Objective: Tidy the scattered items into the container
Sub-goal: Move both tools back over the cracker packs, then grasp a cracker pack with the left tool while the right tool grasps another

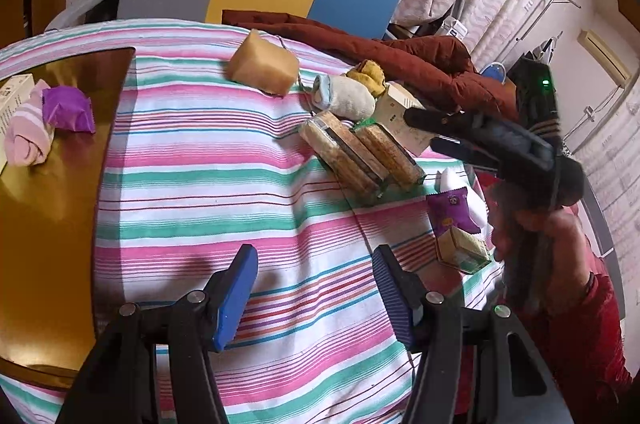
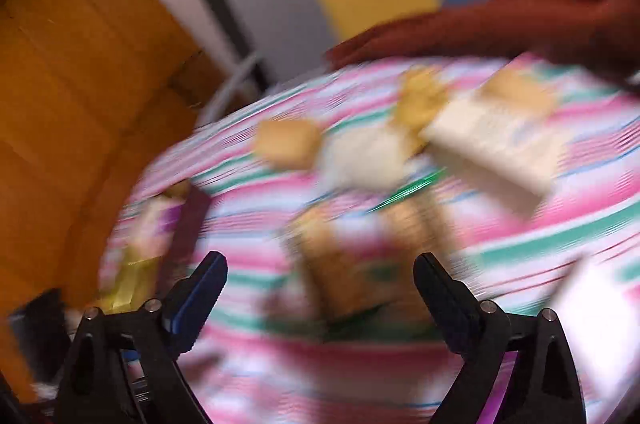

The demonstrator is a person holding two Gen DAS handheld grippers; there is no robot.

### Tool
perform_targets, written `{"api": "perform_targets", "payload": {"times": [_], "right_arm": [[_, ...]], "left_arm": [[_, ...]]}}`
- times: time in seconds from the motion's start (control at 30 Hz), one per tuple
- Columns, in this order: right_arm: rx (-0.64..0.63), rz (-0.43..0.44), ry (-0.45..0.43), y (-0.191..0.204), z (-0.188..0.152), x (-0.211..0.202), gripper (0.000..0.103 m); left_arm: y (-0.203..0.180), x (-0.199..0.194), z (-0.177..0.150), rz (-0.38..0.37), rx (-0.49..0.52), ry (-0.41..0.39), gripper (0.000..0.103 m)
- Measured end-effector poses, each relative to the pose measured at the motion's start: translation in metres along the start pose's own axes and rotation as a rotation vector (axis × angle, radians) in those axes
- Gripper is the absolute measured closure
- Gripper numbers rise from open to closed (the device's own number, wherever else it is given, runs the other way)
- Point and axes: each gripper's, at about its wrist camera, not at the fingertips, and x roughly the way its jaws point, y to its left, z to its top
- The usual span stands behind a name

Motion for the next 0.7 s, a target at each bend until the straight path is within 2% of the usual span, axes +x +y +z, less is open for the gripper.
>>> {"api": "perform_targets", "payload": {"times": [0.07,0.1,0.23,0.3,0.37,0.4,0.47,0.53,0.63,0.7], "right_arm": [[-0.050,-0.125,0.034,-0.001,0.002,0.011,0.009],[-0.071,-0.150,0.063,-0.002,0.002,0.018,0.010],[-0.125,-0.235,0.145,-0.005,0.002,0.043,0.016],[-0.125,-0.249,0.185,-0.009,0.002,0.057,0.020],[-0.143,-0.264,0.200,-0.011,0.001,0.064,0.030],[-0.168,-0.258,0.194,-0.007,0.001,0.064,0.034],[-0.204,-0.236,0.197,0.002,-0.003,0.063,0.053],[-0.229,-0.192,0.217,0.011,-0.008,0.059,0.055],[-0.232,-0.069,0.244,0.024,-0.014,0.054,0.056],[-0.216,-0.051,0.246,0.030,-0.016,0.056,0.056]], "left_arm": [[0.000,0.005,0.002,-0.010,-0.014,0.016,0.043],[0.000,0.007,0.003,-0.018,-0.026,0.024,0.043],[-0.003,0.016,0.008,-0.015,-0.033,0.034,0.043],[-0.005,0.021,0.011,-0.013,-0.030,0.036,0.043],[-0.007,0.026,0.014,-0.016,-0.028,0.041,0.043],[-0.008,0.026,0.015,-0.016,-0.028,0.040,0.043],[-0.010,0.029,0.018,-0.013,-0.031,0.037,0.043],[-0.011,0.034,0.021,-0.007,-0.033,0.041,0.043],[-0.012,0.040,0.028,-0.002,-0.038,0.050,0.043],[-0.010,0.044,0.031,0.014,-0.040,0.053,0.043]]}}
